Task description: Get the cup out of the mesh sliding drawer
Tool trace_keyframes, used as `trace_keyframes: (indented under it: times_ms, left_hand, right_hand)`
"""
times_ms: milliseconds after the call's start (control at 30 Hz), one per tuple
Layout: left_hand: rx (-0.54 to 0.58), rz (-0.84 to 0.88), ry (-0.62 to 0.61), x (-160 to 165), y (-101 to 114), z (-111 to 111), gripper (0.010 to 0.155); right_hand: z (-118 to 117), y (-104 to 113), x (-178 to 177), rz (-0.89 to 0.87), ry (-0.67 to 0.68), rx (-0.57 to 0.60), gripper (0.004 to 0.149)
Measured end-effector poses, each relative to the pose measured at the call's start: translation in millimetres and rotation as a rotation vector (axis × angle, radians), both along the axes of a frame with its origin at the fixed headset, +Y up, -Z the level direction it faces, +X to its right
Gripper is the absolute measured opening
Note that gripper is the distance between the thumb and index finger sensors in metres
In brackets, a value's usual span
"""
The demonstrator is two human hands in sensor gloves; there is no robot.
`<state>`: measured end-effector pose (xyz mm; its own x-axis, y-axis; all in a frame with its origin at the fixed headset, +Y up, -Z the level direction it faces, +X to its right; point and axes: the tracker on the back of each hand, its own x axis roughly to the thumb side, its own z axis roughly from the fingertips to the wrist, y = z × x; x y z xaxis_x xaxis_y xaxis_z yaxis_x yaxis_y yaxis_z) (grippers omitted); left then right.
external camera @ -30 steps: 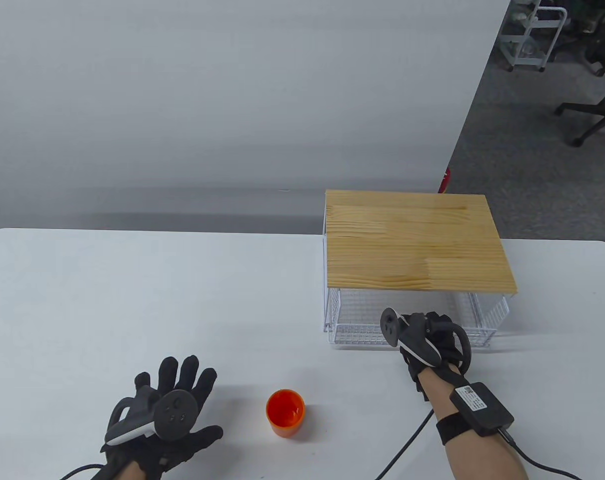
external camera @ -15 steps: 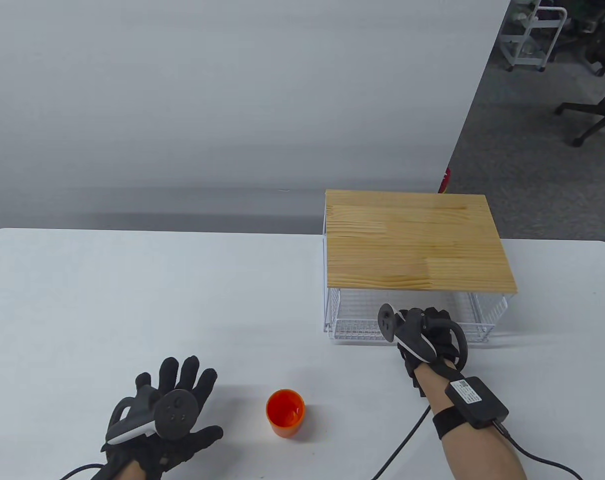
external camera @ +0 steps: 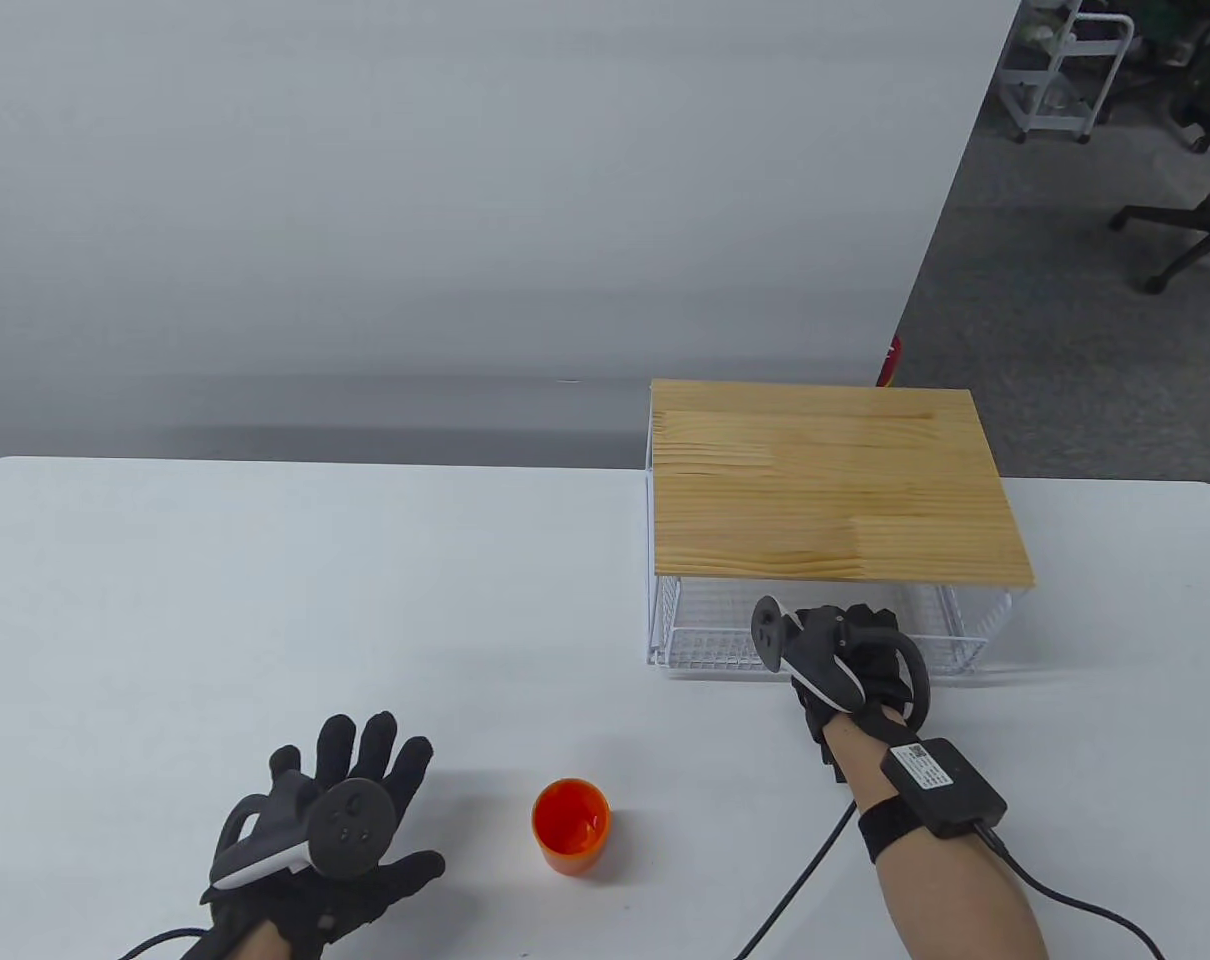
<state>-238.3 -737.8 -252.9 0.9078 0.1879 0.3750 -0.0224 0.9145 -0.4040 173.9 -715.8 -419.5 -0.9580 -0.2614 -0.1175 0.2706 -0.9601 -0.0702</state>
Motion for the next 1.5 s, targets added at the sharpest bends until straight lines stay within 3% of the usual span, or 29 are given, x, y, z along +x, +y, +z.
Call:
trace_keyframes:
  times_ms: [1133,1300,1500]
  left_hand:
    - [0.004,-0.014,0.007,-2,0,-1,0.094]
    - [0.002,-0.014,0.007,-2,0,-1,0.094]
    - [-0.001,-0.011,0.002,-2,-1,-2,0.094]
  right_hand:
    - [-24,-17,-5,0.090,-0.015,0.006,0.034]
    - [-25,-24,-1,0.059,0.005,-0.012,0.046]
    - [5,-12,4,-0.025,0.081,0.025,0.063]
